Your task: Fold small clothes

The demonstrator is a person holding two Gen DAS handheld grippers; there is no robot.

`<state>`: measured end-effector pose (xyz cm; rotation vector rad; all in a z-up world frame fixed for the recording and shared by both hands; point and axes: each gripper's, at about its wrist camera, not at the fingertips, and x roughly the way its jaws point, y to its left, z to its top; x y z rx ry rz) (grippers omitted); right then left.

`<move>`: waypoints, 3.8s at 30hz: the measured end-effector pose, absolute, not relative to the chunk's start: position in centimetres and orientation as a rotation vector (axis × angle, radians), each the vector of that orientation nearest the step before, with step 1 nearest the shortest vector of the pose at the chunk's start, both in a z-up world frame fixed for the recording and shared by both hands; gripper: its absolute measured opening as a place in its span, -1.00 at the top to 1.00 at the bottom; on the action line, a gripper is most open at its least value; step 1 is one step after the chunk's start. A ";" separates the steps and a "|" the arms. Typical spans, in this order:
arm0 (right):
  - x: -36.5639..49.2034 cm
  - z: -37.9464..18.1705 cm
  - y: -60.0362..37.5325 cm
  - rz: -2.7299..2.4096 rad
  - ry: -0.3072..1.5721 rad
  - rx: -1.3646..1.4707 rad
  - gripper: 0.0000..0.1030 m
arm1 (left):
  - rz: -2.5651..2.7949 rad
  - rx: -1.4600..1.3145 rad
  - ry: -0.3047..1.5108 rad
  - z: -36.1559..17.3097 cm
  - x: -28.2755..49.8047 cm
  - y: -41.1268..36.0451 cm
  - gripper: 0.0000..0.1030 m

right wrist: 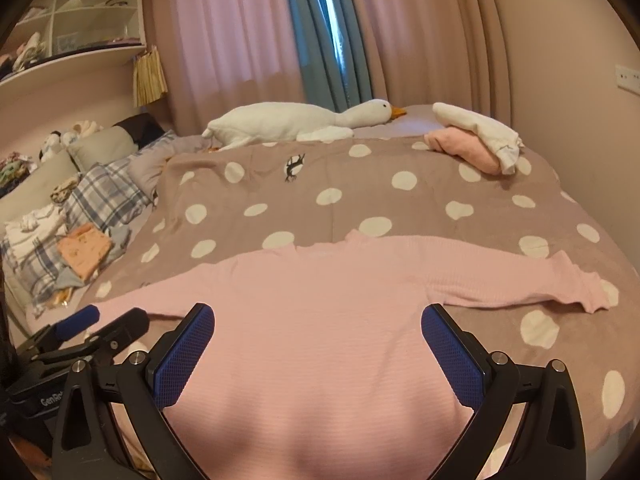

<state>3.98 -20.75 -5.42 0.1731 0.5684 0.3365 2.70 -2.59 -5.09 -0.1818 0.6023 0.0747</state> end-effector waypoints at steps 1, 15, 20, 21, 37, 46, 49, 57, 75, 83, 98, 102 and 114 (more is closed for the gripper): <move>4.0 -5.5 -20.8 0.349 0.570 0.180 -1.00 | 0.078 -0.179 0.605 -5.0 2.8 -2.7 -0.99; 3.9 -5.8 -20.4 0.343 0.570 0.170 -1.00 | 0.075 -0.193 0.631 -5.5 3.2 -2.7 -0.99; 4.2 -5.8 -20.4 0.358 0.578 0.172 -1.00 | 0.065 -0.200 0.636 -5.7 3.1 -2.5 -0.99; 4.1 -5.8 -20.4 0.357 0.578 0.173 -1.00 | 0.065 -0.201 0.637 -5.7 3.2 -2.5 -0.99; 4.1 -6.2 -19.8 0.354 0.589 0.163 -1.00 | 0.042 -0.232 0.645 -5.6 3.0 -1.9 -0.99; 4.4 -5.8 -19.6 0.370 0.591 0.157 -1.00 | 0.030 -0.248 0.646 -5.4 2.9 -1.7 -0.99; 4.4 -6.0 -19.6 0.375 0.600 0.158 -1.00 | 0.032 -0.249 0.647 -5.4 2.9 -1.6 -0.99; 4.4 -6.2 -19.6 0.377 0.604 0.160 -1.00 | 0.036 -0.255 0.653 -5.6 3.0 -1.5 -0.99; 4.3 -6.3 -18.9 0.379 0.610 0.166 -1.00 | 0.030 -0.283 0.655 -5.7 2.3 -0.8 -0.99; 4.1 -5.9 -18.4 0.387 0.608 0.159 -1.00 | 0.023 -0.291 0.650 -5.5 2.0 -0.5 -0.99; 4.3 -5.9 -19.4 0.380 0.611 0.169 -1.00 | -0.010 -0.286 0.663 -5.5 2.2 -1.1 -0.99; 4.6 -6.0 -19.9 0.379 0.614 0.192 -1.00 | -0.014 -0.286 0.678 -6.0 2.8 -1.1 -0.99; 7.4 -6.7 -24.9 0.326 0.631 0.339 -0.99 | -0.009 -0.268 0.780 -9.2 5.9 -1.8 -0.99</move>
